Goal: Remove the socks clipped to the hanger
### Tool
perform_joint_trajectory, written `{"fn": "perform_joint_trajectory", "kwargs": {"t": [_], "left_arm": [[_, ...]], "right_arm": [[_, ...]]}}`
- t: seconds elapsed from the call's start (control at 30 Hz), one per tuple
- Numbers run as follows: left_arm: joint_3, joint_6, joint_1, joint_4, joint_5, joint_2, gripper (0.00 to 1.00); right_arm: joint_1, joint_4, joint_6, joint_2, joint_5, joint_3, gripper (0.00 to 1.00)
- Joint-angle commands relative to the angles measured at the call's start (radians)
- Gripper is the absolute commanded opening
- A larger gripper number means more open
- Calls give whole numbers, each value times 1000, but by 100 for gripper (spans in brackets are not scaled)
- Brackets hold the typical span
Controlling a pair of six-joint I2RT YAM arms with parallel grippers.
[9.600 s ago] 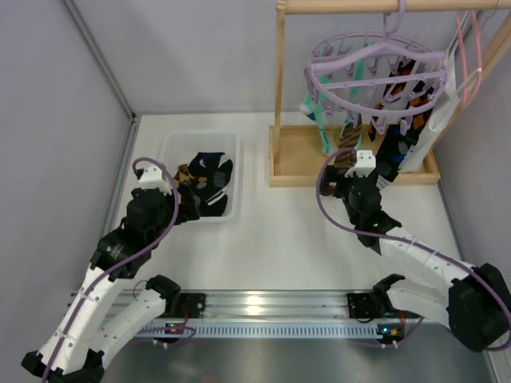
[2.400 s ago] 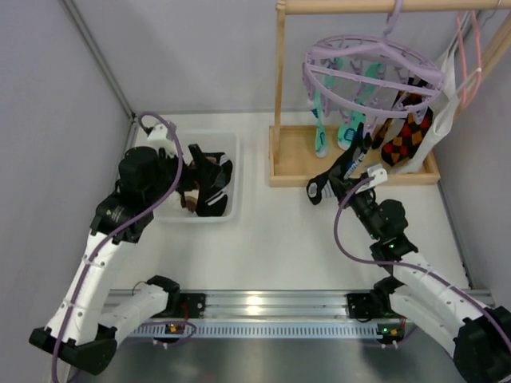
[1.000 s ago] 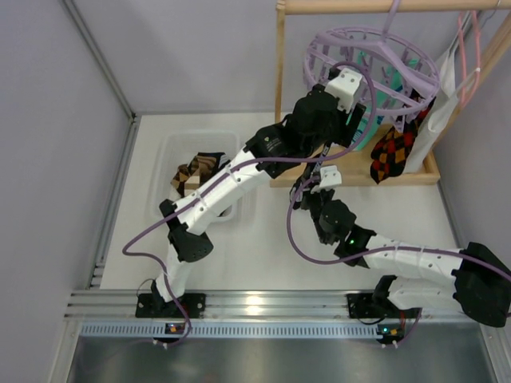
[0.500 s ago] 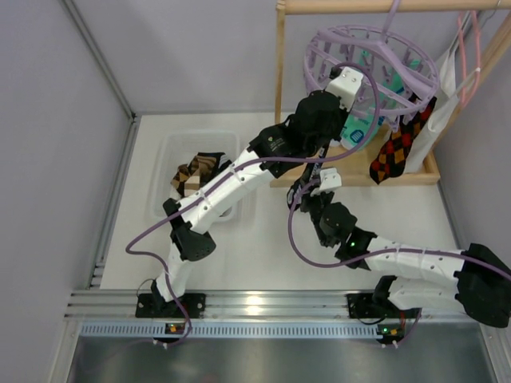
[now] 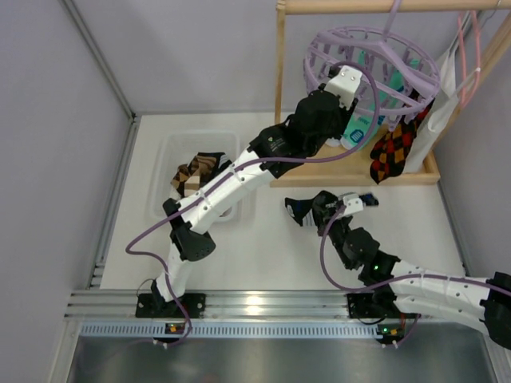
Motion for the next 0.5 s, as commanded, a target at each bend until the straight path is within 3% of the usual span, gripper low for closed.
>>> {"fn": "perform_joint_trajectory", "kwargs": {"t": [0.0,0.07,0.1,0.2,0.23,0.4,0.47], "left_arm": [[-28,-11,1,27,-12,-60,47],[-63,-17,-1,28,-30,-104,59],[-104,-26,1,27,-41,-124,70],[-218,-37,1,27,-111,-216,85],[-253,-37,1,25,-136,-244,97],[-579,-126,7,13,-453,-478,98],[-680,-193,18,-33,-515,-622,98]], "right_arm": [[20,-40,55,-52,-91,5,0],[20,-102,53,-66,-115,30,0],[19,-117,56,-71,-122,48,0],[11,-169,55,-77,-177,82,0],[2,-180,50,-72,-201,114,0],[-58,-247,44,9,-482,273,0],[-86,-243,55,50,-610,320,0]]}}
